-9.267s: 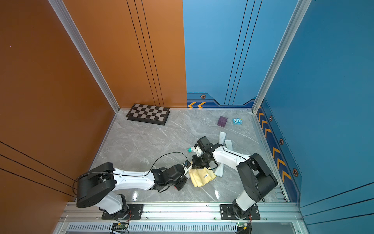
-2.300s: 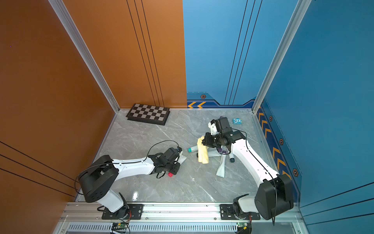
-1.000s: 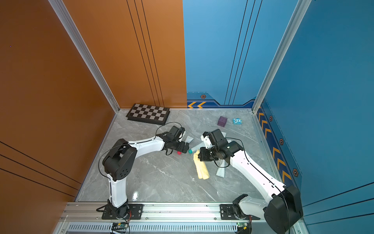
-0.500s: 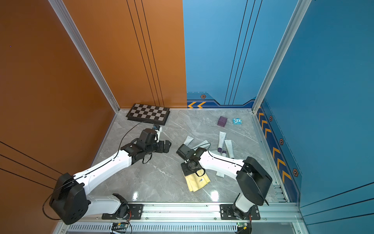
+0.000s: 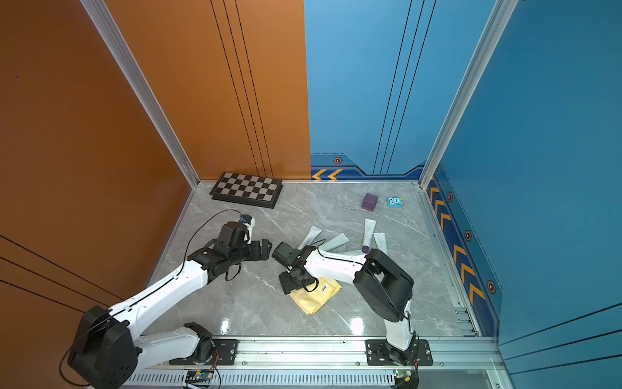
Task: Wipe the surface of the toothpaste tube
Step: Place the cleaning item at the center of the board.
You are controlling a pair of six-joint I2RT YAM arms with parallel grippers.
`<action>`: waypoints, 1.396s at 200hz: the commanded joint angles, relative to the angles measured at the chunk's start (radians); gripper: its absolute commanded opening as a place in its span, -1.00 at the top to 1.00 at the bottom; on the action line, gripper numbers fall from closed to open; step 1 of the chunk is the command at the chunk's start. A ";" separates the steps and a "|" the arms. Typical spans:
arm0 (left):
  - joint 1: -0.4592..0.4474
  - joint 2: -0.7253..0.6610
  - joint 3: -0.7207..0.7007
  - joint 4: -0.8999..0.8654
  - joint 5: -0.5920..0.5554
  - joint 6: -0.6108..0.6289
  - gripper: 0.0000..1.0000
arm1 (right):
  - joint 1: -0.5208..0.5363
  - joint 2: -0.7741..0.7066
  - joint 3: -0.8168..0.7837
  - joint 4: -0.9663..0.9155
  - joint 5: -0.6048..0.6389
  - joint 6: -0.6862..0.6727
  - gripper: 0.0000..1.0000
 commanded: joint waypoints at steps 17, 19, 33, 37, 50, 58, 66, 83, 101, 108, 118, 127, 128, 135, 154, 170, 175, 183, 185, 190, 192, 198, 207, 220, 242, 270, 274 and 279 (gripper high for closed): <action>0.014 -0.017 -0.011 -0.008 0.028 0.011 -0.97 | -0.052 -0.172 0.001 0.027 -0.108 0.014 -0.85; 0.014 -0.017 -0.010 -0.008 0.030 0.012 -0.97 | -0.060 -0.184 -0.003 0.029 -0.108 0.015 -0.84; 0.014 -0.022 -0.008 -0.009 0.038 0.013 -0.97 | -0.129 -0.255 -0.041 0.032 -0.079 0.027 -0.81; 0.014 -0.022 -0.008 -0.008 0.041 0.014 -0.97 | -0.155 -0.278 -0.054 0.031 -0.064 0.031 -0.78; 0.013 -0.018 -0.004 -0.008 0.057 0.016 -0.97 | -0.254 -0.340 -0.103 0.030 -0.028 0.042 -0.66; 0.010 -0.012 -0.001 -0.009 0.064 0.019 -0.97 | -0.325 -0.365 -0.131 0.023 0.006 0.045 -0.55; 0.006 -0.006 0.002 -0.009 0.069 0.023 -0.97 | -0.386 -0.378 -0.157 0.013 0.026 0.049 -0.47; -0.002 0.001 0.002 -0.009 0.069 0.032 -0.97 | -0.473 -0.397 -0.200 0.015 0.006 0.038 -0.34; -0.003 0.017 0.001 -0.007 0.064 0.039 -0.97 | -0.450 -0.405 -0.194 0.007 -0.004 -0.001 -0.33; -0.003 0.025 0.002 -0.008 0.064 0.040 -0.97 | -0.429 -0.396 -0.182 -0.003 -0.002 -0.012 -0.29; -0.005 0.039 0.010 -0.006 0.067 0.040 -0.97 | -0.407 -0.379 -0.171 -0.006 -0.012 -0.021 -0.05; -0.009 0.048 0.015 -0.007 0.067 0.037 -0.97 | -0.396 -0.366 -0.168 -0.001 -0.013 -0.020 0.14; -0.010 0.049 0.016 -0.007 0.068 0.037 -0.97 | -0.394 -0.365 -0.168 -0.001 -0.014 -0.020 0.16; -0.016 0.052 0.019 -0.004 0.069 0.035 -0.97 | -0.386 -0.362 -0.169 0.006 -0.014 -0.017 0.29; -0.050 0.061 0.032 -0.004 0.059 0.046 -0.97 | -0.370 -0.362 -0.166 0.014 -0.013 -0.014 0.49; -0.065 0.062 0.037 -0.004 0.056 0.049 -0.97 | -0.358 -0.375 -0.154 0.007 -0.026 -0.016 0.93; -0.067 0.059 0.035 -0.005 0.055 0.047 -0.97 | -0.354 -0.381 -0.146 0.002 -0.031 -0.017 1.00; -0.069 0.054 0.032 -0.004 0.053 0.045 -0.97 | -0.349 -0.394 -0.136 -0.008 -0.040 -0.021 1.00; -0.068 0.052 0.031 -0.004 0.053 0.044 -0.97 | -0.346 -0.398 -0.132 -0.011 -0.041 -0.022 1.00; -0.069 0.047 0.029 -0.006 0.053 0.045 -0.97 | -0.342 -0.409 -0.121 -0.021 -0.045 -0.024 1.00; -0.068 0.046 0.030 -0.006 0.053 0.044 -0.97 | -0.340 -0.413 -0.116 -0.025 -0.045 -0.024 1.00; -0.068 0.039 0.029 -0.007 0.054 0.043 -0.97 | -0.335 -0.428 -0.098 -0.040 -0.049 -0.029 1.00; -0.069 0.023 0.026 -0.009 0.052 0.043 -0.97 | -0.329 -0.448 -0.066 -0.069 -0.056 -0.039 1.00; -0.062 -0.012 0.019 -0.010 0.051 0.038 -0.97 | -0.328 -0.468 -0.005 -0.123 -0.059 -0.056 1.00; -0.037 -0.110 -0.003 -0.022 0.032 0.013 -0.97 | -0.326 -0.459 0.111 -0.202 -0.101 -0.081 1.00; -0.007 -0.242 -0.032 -0.054 0.032 -0.021 -0.97 | -0.301 -0.380 0.196 -0.213 -0.165 -0.088 1.00; -0.006 -0.255 -0.034 -0.060 0.029 -0.025 -0.97 | -0.279 -0.361 0.207 -0.213 -0.168 -0.089 1.00; -0.006 -0.274 -0.038 -0.066 0.023 -0.032 -0.97 | -0.263 -0.342 0.221 -0.211 -0.171 -0.090 1.00</action>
